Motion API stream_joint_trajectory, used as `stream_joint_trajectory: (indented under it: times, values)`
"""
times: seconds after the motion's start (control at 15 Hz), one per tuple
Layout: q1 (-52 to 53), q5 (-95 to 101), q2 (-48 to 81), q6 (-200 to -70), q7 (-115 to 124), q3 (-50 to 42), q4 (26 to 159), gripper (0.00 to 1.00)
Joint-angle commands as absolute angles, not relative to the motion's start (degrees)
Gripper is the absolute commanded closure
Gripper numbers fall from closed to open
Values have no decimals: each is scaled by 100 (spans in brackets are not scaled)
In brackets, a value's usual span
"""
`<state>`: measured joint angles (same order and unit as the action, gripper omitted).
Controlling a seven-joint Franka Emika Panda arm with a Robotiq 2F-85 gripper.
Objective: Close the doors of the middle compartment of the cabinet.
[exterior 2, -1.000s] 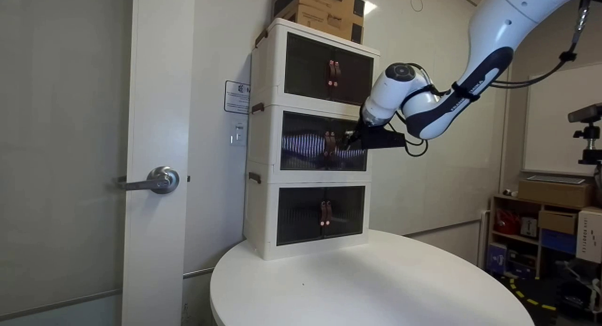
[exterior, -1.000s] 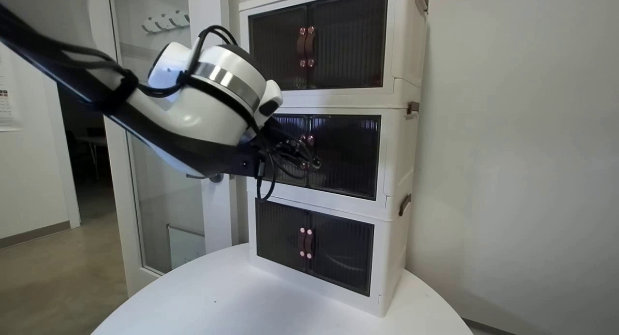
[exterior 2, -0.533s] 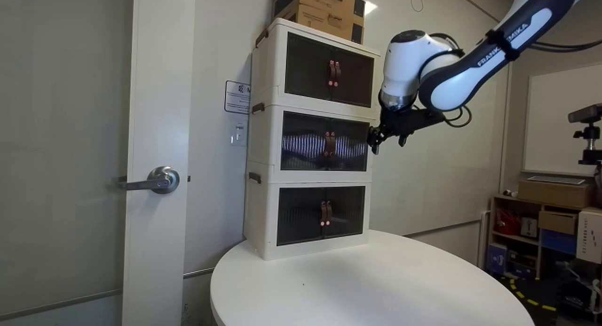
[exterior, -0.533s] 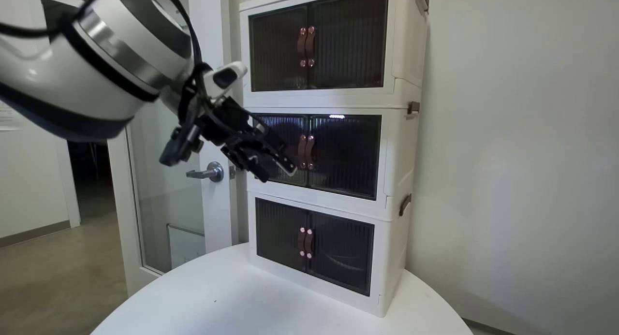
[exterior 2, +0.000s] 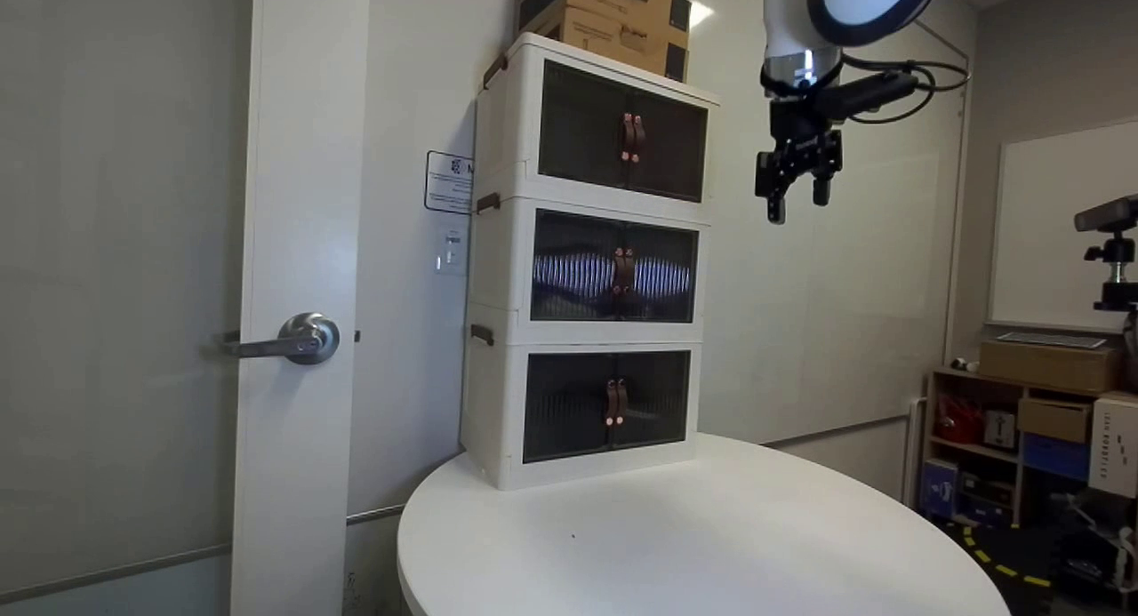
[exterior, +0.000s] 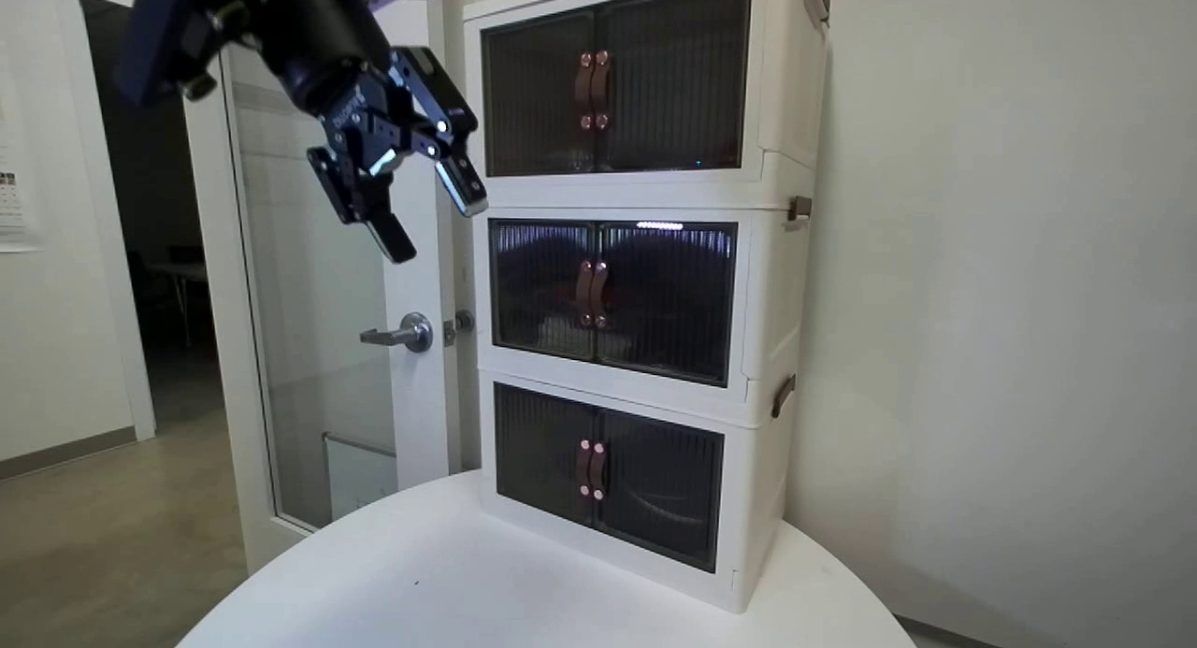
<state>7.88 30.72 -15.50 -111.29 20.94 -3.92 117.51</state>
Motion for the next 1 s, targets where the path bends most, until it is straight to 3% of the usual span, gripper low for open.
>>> stream_joint_trajectory:
  times: [0.0, 0.47, 0.93]
  values:
    - [482, 1867, -1755, -10611, 691, -383, 11457, 0]
    - [212, 54, -2209, -9624, -659, -543, 12126, 0]
    - [107, 159, -2097, -9735, -519, -410, 12082, 0]
